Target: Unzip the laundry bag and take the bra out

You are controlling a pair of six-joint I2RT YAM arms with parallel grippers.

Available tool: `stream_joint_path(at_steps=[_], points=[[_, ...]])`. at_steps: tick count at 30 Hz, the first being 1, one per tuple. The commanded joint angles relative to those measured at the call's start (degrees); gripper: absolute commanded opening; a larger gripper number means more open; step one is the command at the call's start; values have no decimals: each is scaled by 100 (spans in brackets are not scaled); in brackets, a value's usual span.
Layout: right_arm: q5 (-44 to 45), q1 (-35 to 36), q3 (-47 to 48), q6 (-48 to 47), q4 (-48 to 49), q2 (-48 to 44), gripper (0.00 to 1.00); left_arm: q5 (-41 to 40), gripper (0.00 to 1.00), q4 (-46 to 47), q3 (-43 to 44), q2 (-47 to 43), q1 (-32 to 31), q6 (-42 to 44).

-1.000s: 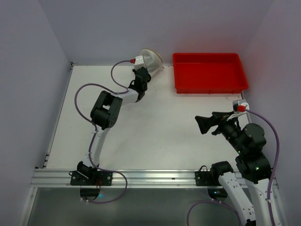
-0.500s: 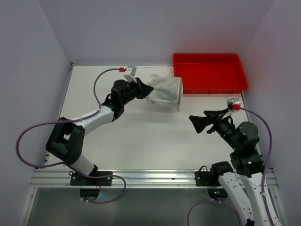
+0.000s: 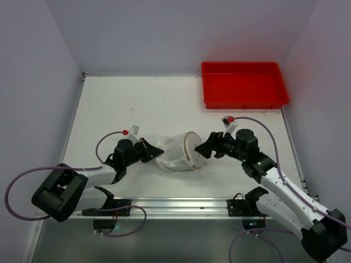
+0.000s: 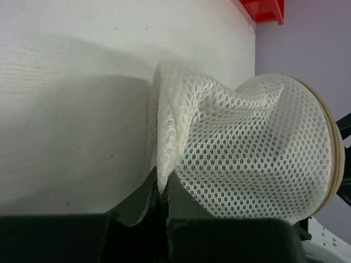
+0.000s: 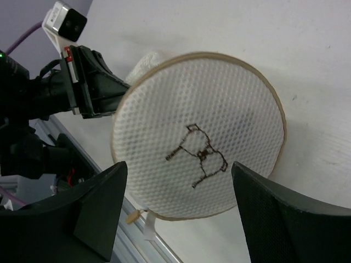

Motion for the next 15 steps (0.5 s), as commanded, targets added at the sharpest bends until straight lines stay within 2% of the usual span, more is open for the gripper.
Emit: stream_joint_path(at_steps=[1, 4, 8, 11, 12, 14, 15], points=[[478, 349, -58, 255, 887, 436, 78, -297, 0, 448, -304, -128, 126, -655], [513, 561, 21, 317, 993, 806, 75, -464, 3, 70, -339, -189, 170, -568], [636, 929, 109, 335, 1204, 1192, 73, -683, 27, -483, -340, -321, 188, -419], [794, 1219, 372, 212, 1196, 1692, 72, -815, 63, -756, -287, -584, 197, -252], [838, 1281, 538, 194, 1169, 1825, 72, -859, 82, -1044, -252, -759, 197, -199], [1005, 1570, 715, 63, 1125, 2072, 70, -1052, 99, -1632, -112, -962, 206, -6], [1223, 1694, 898, -68, 1038, 2290, 70, -1131, 100, -1862, -50, -1189, 206, 125]])
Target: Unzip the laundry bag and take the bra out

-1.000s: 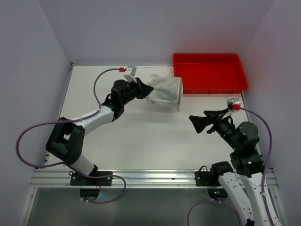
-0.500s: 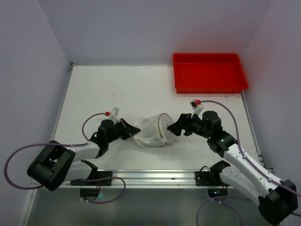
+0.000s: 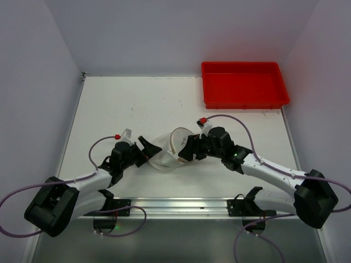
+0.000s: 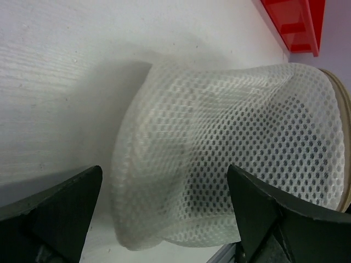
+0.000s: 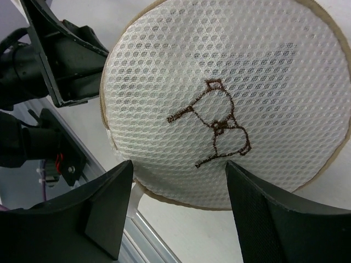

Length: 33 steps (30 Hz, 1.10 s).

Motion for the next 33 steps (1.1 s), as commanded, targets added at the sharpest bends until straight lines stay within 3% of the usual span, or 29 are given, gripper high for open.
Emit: stream_joint_path(at_steps=[1, 9, 15, 18, 26, 33], points=[[633, 405, 616, -340, 135, 450, 70, -474, 100, -1083, 376, -517, 40, 426], [1038, 977, 1188, -692, -164, 1180, 69, -1477, 100, -3247, 1238, -1871, 57, 1251], [1152, 1153, 1539, -868, -226, 1505, 69, -450, 99, -3177, 1932, -1442, 57, 1709], [1266, 1170, 1653, -930, -384, 1567, 69, -342, 99, -3291, 2161, -1336, 48, 1850], [1504, 1162, 1934, -1263, -402, 1540, 69, -2072, 100, -5003, 2741, -1617, 48, 2254], [1346, 1162, 2620, -1799, -525, 2032, 70, -2532, 100, -5489, 3181, -2188, 57, 2649]])
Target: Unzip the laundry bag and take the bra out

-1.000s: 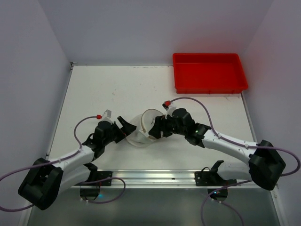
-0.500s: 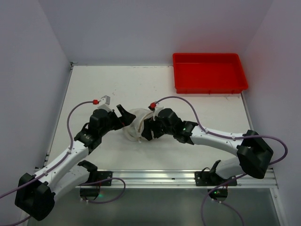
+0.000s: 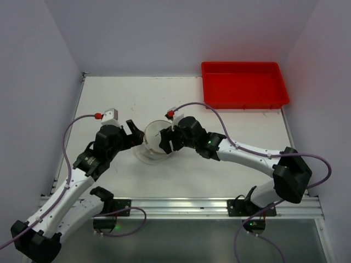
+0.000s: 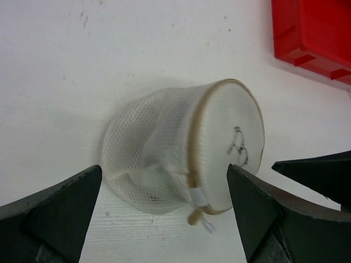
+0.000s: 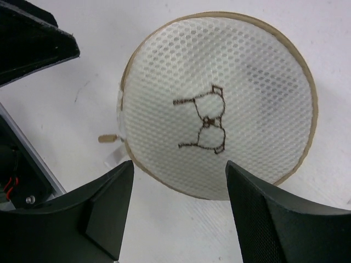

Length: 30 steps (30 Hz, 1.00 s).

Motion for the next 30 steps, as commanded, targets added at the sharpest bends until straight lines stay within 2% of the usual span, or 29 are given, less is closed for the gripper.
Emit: stream_joint_path(at_steps=[1, 6, 12, 14, 17, 25, 30], points=[[-14, 14, 511, -403, 17, 382, 70, -329, 100, -235, 401, -180, 35, 416], [-5, 14, 609, -404, -124, 358, 70, 691, 100, 320, 515, 320, 27, 574], [354, -38, -6, -334, -115, -591, 76, 279, 100, 188, 1006, 1173, 88, 794], [408, -38, -312, -263, -124, -820, 77, 261, 100, 249, 1104, 1409, 368, 777], [478, -38, -717, -61, -159, -1259, 79, 962, 100, 582, 1218, 1761, 992, 672], [496, -38, -1386, 414, -141, -2401, 82, 2974, 100, 1496, 1386, 3334, 1722, -119], [566, -38, -1676, 511, -10, -2807, 84, 3039, 100, 1717, 1333, 4064, 1863, -444]])
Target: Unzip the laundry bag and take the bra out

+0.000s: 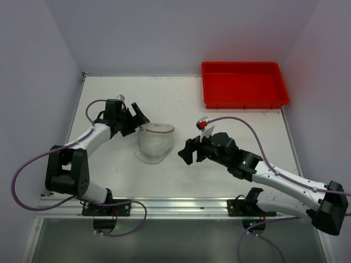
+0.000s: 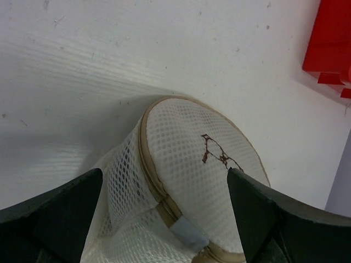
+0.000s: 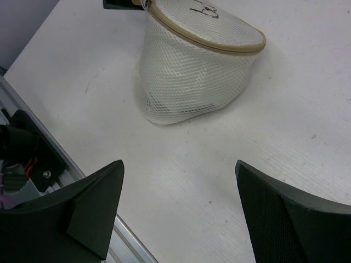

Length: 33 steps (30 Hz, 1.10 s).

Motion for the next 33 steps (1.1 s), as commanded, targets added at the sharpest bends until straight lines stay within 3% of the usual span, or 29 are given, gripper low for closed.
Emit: stream_joint_path(at_steps=[1, 3, 6, 7, 8, 9, 13, 18, 20, 24, 33], points=[[218, -23, -125, 174, 270, -263, 84, 523, 99, 484, 63, 231, 113, -357], [227, -23, -169, 174, 279, -324, 84, 531, 95, 502, 45, 460, 113, -366], [236, -23, -195, 130, 341, -298, 85, 681, 75, 713, -95, 566, 113, -445], [219, -23, -187, 130, 341, -281, 85, 707, 55, 792, -139, 540, 113, -471], [201, -23, -152, 139, 349, -263, 84, 716, 46, 827, -192, 426, 113, -489], [166, -23, -143, 156, 341, -211, 84, 707, 29, 871, -305, 330, 113, -524], [210, -6, -37, 498, 384, -140, 79, 541, 1, 994, -675, -382, 104, -726], [332, 178, 24, 1095, 788, -26, 72, -109, 0, 1274, -1473, -1761, -211, -1375], [403, 363, 164, 1228, 850, 141, 71, -705, 0, 1337, -1668, -2263, -694, -1578], [438, 670, 533, 1474, 965, 536, 69, -1270, 0, 1653, -2264, -2782, -1336, -2052], [359, 926, 1298, 965, 1212, 1660, 65, -1885, 0, 2058, -2854, -3397, -1706, -2483]])
